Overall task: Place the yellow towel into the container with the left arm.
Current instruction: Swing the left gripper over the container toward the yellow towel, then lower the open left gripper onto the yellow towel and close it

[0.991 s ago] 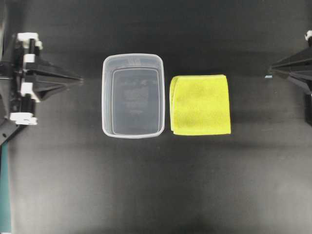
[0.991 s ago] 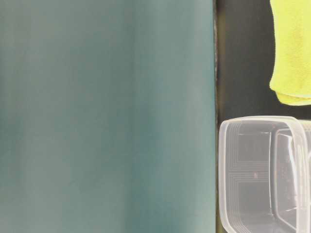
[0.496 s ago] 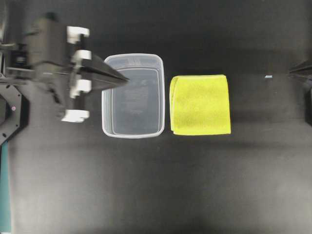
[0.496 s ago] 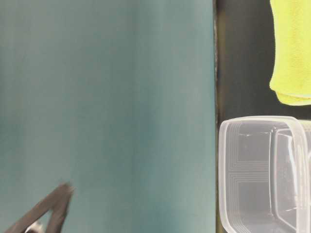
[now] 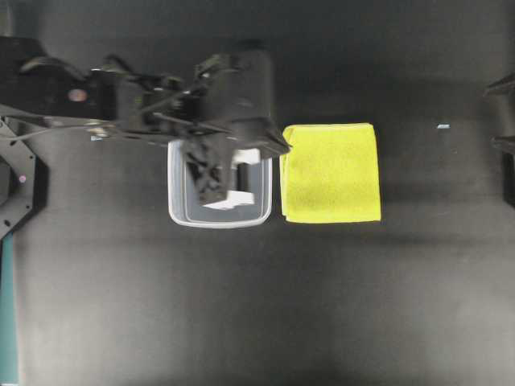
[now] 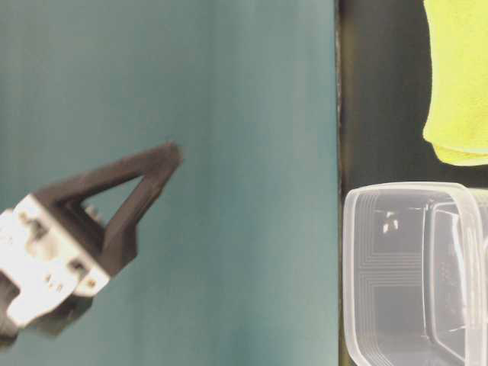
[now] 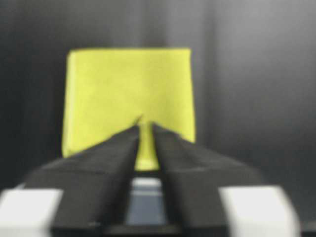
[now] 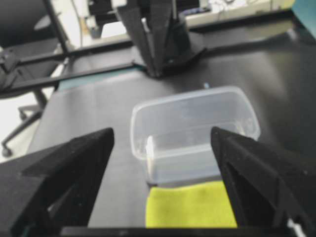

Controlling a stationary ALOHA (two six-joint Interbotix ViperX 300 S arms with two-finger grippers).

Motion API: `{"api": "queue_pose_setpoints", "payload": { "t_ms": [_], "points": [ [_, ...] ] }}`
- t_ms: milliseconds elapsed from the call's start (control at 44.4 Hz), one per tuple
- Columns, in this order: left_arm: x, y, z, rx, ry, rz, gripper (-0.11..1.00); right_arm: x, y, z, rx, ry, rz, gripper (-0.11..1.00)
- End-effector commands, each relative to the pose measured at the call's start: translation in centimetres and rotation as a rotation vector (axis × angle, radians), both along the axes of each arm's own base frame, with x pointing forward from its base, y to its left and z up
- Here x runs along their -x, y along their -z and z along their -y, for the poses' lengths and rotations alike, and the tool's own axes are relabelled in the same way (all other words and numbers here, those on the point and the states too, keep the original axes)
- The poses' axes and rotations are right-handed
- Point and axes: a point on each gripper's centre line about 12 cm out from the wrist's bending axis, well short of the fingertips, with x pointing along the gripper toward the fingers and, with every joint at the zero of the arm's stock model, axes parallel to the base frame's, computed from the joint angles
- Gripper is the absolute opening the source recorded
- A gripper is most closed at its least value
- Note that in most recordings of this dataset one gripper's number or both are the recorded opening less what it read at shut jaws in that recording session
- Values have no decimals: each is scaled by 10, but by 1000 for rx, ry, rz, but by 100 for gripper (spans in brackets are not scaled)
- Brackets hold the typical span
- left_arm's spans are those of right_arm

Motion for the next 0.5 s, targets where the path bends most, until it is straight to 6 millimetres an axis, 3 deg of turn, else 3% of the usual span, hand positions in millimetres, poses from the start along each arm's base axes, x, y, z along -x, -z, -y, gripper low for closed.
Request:
{"api": "queue_pose_setpoints", "payload": {
  "t_ms": [0,225,293,473],
  "points": [
    [-19,-6,1,-17,13,5,27,0,-9,0,-4,3,19,76],
    [-63,45,1,-81,69,-134,87,0,-10,0,-4,3,35,76],
    [-76,60,1,-95,83,-185,91,0,-11,0,-4,4,38,76],
    [-102,94,-5,-109,91,-282,90,4,-19,0,-3,3,69,76]
  ]
}}
